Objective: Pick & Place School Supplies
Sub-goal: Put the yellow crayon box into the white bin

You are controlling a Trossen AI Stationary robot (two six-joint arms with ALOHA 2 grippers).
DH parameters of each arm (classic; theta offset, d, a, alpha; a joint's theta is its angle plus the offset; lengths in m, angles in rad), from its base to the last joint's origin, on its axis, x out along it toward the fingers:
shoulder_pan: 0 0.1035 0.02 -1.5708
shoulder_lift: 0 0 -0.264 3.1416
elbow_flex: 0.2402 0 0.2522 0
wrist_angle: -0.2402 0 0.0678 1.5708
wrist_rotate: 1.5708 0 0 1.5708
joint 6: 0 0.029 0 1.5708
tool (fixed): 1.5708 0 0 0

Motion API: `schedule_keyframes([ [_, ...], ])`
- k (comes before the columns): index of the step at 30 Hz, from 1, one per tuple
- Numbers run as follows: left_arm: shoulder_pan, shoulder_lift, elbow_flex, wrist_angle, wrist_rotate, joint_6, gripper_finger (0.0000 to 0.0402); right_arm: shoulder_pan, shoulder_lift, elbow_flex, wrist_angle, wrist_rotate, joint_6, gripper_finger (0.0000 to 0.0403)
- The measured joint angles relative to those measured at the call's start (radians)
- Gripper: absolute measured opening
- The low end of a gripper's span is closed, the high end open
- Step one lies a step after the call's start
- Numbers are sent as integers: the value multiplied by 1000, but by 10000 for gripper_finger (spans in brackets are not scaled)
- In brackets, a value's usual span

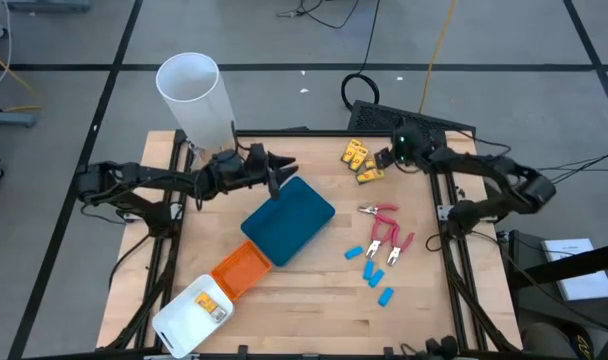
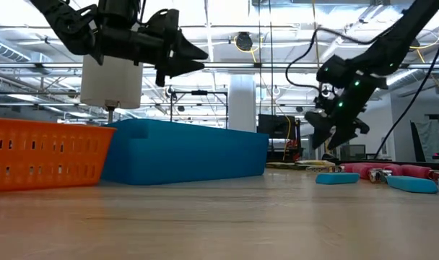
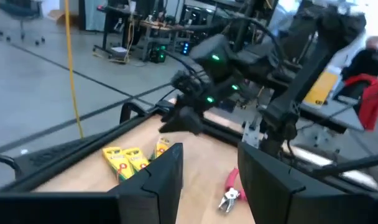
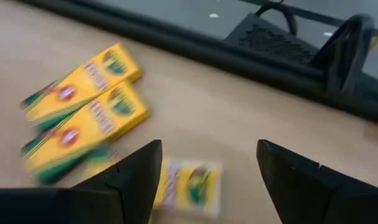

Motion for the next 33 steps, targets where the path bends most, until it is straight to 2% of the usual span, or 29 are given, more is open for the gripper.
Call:
schedule_keyframes([
  [5, 0, 0, 0, 64, 6, 74, 157, -10, 118, 87, 8, -75, -45, 254],
  [10, 0, 0, 0, 77, 6, 121, 157, -9, 198, 145, -110, -183, -63, 254],
  [17, 0, 0, 0, 59, 7, 147, 157, -9, 182, 157, -284, -356, -45, 254],
  [22, 0, 0, 0, 55, 7, 143, 157, -9, 131, 157, -346, -496, -31, 254],
  [25, 0, 0, 0, 32, 8, 137, 157, 5, 88, 156, -341, -524, -46, 254],
  [28, 0, 0, 0, -3, 8, 135, 157, 40, 36, 156, -345, -515, -145, 254],
  [33, -5, 0, 0, -20, 8, 135, 157, 134, -29, 156, -374, -357, -454, 254],
])
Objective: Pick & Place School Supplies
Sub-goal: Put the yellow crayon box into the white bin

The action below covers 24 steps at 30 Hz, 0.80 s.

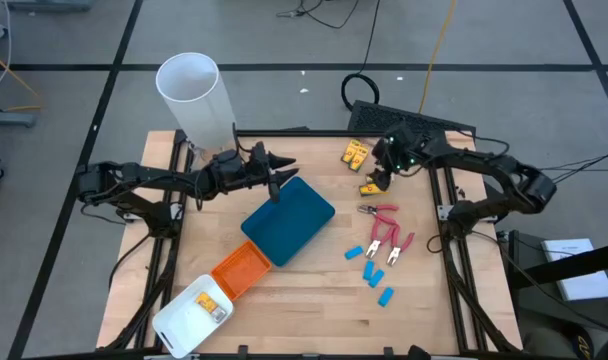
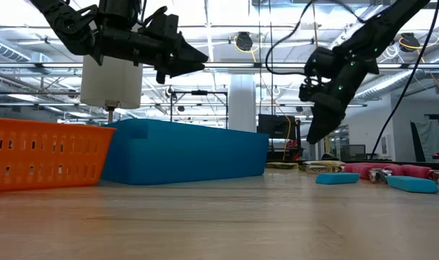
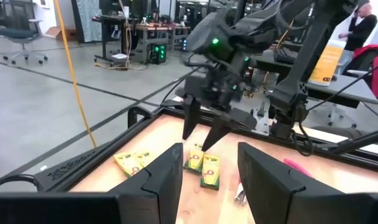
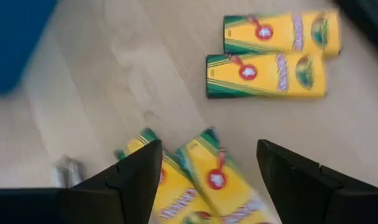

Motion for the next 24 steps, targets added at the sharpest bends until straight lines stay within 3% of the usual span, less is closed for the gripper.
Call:
schedule_keyframes([
  [7, -14, 0, 0, 0, 1, 15, 157, 134, -12, -3, -99, 50, -138, 253],
  [11, -15, 0, 0, -1, 1, 28, 157, 191, -12, -39, -52, 92, -161, 254],
  [24, -15, 0, 0, -7, 1, 27, 157, 201, -12, -186, 116, 136, -137, 254],
])
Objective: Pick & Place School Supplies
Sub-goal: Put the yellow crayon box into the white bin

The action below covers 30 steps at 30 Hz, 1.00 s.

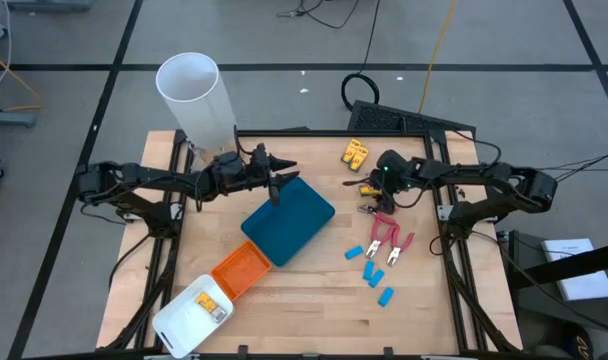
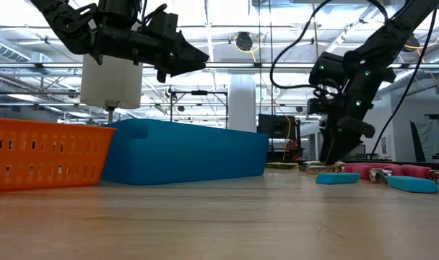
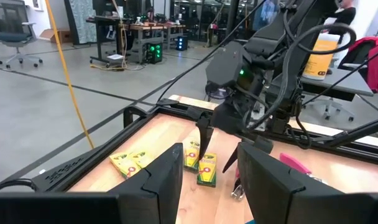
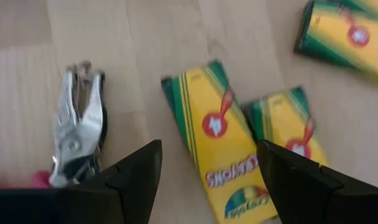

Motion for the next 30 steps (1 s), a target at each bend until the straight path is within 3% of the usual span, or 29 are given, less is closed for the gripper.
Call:
schedule_keyframes([
  [4, 0, 0, 0, -1, 0, 1, 157, -28, 0, -21, 3, 44, -3, 254],
  [14, 0, 0, 0, -10, 0, 4, 157, -149, 6, -27, 13, 41, -67, 254],
  [19, 0, 0, 0, -24, -1, 5, 157, -160, 54, -26, 39, 28, -117, 253],
  [30, 0, 0, 0, -24, -1, 5, 157, -106, 65, -25, -91, -24, 32, 253],
])
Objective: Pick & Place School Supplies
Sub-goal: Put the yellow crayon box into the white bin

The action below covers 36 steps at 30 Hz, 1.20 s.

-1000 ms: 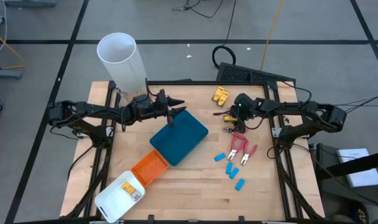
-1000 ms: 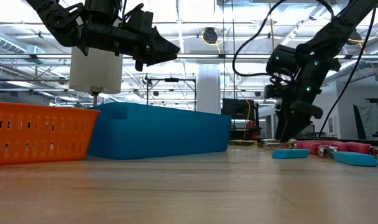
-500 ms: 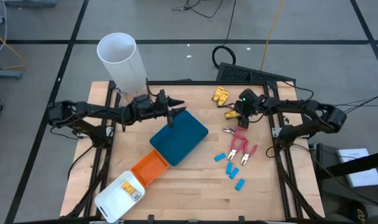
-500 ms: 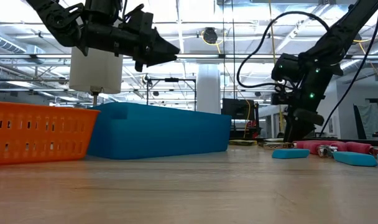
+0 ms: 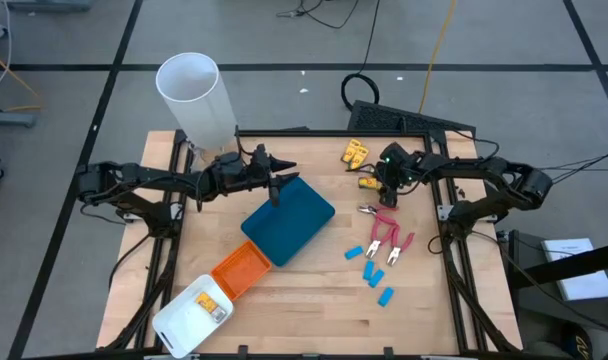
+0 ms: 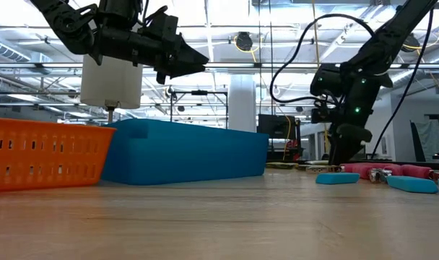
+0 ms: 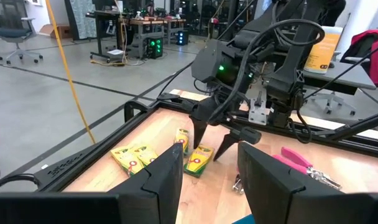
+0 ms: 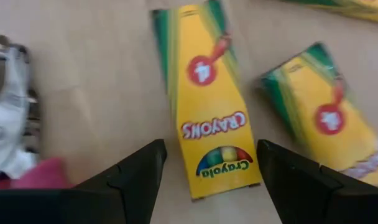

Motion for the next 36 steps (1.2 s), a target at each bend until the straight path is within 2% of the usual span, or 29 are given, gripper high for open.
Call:
schedule_keyframes([
  [6, 0, 0, 0, -2, 0, 4, 157, 38, -6, -1, -16, -47, 45, 253],
  [11, 0, 0, 0, -3, 0, 5, 157, 67, -8, -1, 27, 12, 0, 253],
  [19, 0, 0, 0, -6, 0, 8, 157, 68, -7, -2, 73, 21, 17, 252],
  [36, 0, 0, 0, -5, 0, -6, 157, 69, -5, -4, 111, 31, 121, 169],
])
